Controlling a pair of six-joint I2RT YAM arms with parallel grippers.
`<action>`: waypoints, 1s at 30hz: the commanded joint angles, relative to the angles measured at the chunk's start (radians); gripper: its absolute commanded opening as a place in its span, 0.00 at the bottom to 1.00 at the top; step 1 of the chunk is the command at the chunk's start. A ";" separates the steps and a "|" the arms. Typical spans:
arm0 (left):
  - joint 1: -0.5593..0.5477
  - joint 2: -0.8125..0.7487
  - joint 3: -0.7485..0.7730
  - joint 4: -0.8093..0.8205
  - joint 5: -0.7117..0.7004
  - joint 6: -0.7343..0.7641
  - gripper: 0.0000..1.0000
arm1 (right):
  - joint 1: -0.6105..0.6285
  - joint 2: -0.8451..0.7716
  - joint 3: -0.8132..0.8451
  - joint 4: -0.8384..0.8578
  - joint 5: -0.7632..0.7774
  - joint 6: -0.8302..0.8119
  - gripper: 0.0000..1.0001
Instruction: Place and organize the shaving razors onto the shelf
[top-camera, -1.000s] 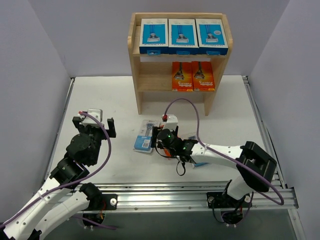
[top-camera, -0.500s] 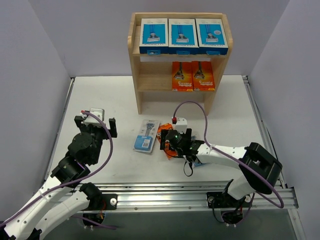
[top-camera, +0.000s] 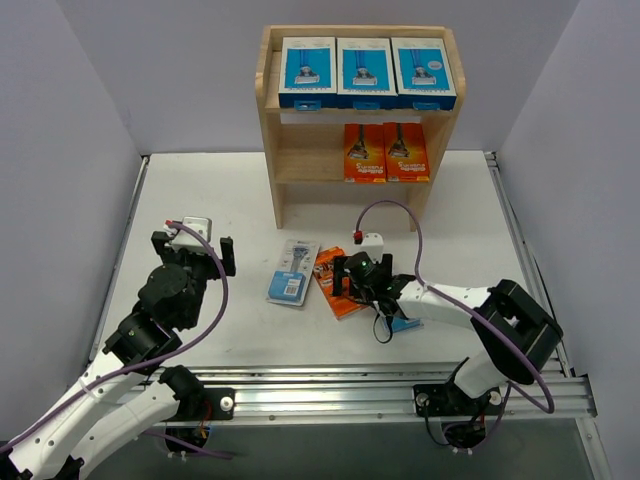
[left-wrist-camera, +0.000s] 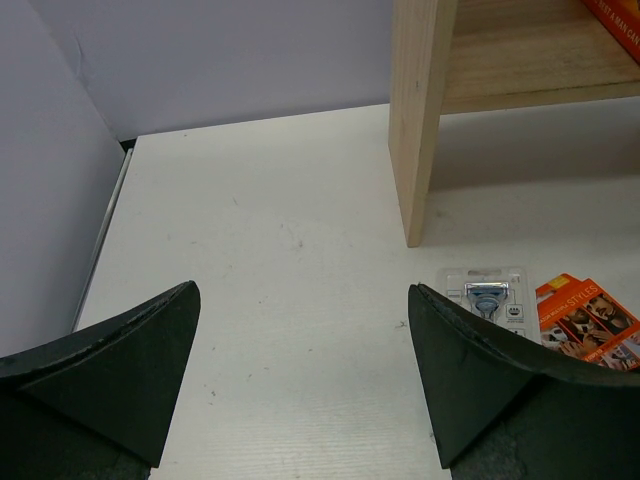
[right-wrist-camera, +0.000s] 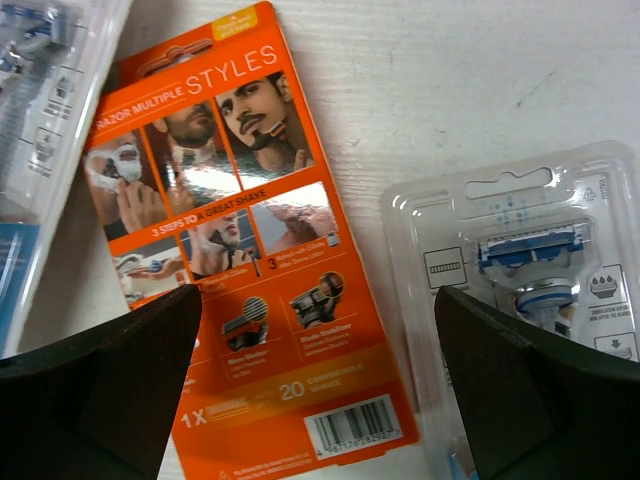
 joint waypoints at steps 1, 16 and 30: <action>-0.004 -0.001 0.024 0.013 0.015 -0.002 0.94 | -0.013 0.018 -0.022 0.040 -0.062 -0.033 0.95; -0.004 0.037 0.027 0.003 0.029 -0.015 0.94 | 0.157 -0.066 -0.112 0.260 -0.260 -0.057 0.55; -0.043 0.210 0.059 -0.063 0.179 -0.205 0.95 | 0.150 -0.221 -0.208 0.250 -0.119 0.070 0.50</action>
